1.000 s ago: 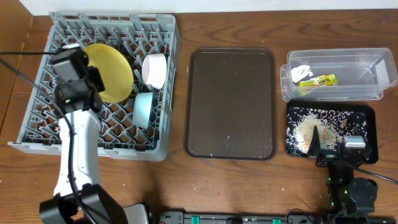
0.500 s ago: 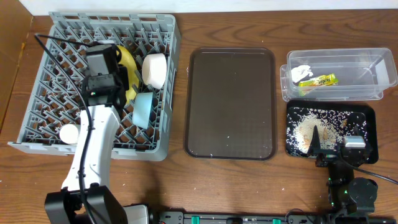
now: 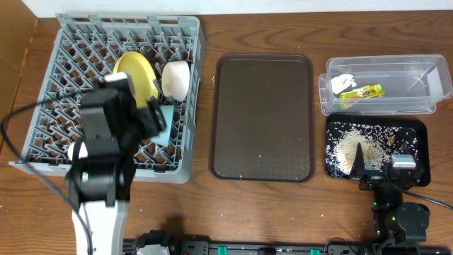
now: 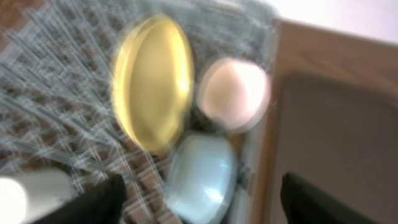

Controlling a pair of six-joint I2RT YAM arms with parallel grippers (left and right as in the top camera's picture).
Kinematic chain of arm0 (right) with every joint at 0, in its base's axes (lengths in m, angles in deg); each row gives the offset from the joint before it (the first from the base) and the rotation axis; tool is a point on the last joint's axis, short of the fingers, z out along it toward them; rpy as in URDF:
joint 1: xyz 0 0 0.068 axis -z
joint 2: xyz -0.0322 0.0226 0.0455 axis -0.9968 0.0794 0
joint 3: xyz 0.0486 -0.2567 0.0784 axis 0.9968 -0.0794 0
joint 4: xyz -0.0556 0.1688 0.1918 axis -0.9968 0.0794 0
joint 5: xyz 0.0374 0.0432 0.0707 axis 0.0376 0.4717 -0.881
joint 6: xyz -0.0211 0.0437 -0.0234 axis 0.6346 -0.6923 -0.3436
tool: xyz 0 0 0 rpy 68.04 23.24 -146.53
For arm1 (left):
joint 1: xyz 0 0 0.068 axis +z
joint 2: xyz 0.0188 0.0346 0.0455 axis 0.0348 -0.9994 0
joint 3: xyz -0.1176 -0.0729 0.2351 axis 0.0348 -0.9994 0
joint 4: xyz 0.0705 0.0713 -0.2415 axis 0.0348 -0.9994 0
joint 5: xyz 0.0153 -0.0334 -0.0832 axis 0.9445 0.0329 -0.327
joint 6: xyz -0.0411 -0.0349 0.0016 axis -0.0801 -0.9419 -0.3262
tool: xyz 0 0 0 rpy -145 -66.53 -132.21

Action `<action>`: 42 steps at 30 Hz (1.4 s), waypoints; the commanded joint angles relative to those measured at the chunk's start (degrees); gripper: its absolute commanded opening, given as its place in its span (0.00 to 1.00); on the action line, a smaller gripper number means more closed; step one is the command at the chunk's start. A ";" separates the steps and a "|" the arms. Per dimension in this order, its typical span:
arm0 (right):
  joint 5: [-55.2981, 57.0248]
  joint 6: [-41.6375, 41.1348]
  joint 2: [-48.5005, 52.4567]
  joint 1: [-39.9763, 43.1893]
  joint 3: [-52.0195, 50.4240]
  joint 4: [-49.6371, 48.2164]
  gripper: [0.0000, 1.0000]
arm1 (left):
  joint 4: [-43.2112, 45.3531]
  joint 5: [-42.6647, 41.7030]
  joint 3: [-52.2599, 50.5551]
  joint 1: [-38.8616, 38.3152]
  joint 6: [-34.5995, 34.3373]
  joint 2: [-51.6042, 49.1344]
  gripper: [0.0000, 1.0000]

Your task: Sort waste into correct bins and load items into the dishwasher

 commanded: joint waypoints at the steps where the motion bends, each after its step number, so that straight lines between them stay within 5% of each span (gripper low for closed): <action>1: -0.07 -0.59 -0.26 0.79 -0.24 0.02 0.99 | -2.56 -10.45 0.55 -1.84 -4.52 3.80 0.84; 6: -0.07 -0.59 -0.26 0.79 -0.24 0.02 0.99 | -3.39 -19.34 0.55 -3.89 -5.70 7.80 0.88; 17: -0.07 -0.59 -0.26 0.79 -0.24 0.02 0.99 | -2.93 -18.38 0.37 -5.51 -5.66 8.48 0.92; 30: -0.07 -0.59 -0.26 0.79 -0.24 0.02 0.99 | 43.85 -18.29 -26.53 -12.20 0.42 18.95 0.96; 42: -0.07 -0.61 -0.26 0.79 -0.24 0.02 0.99 | 46.45 -8.74 -47.50 -12.20 -0.50 47.52 0.97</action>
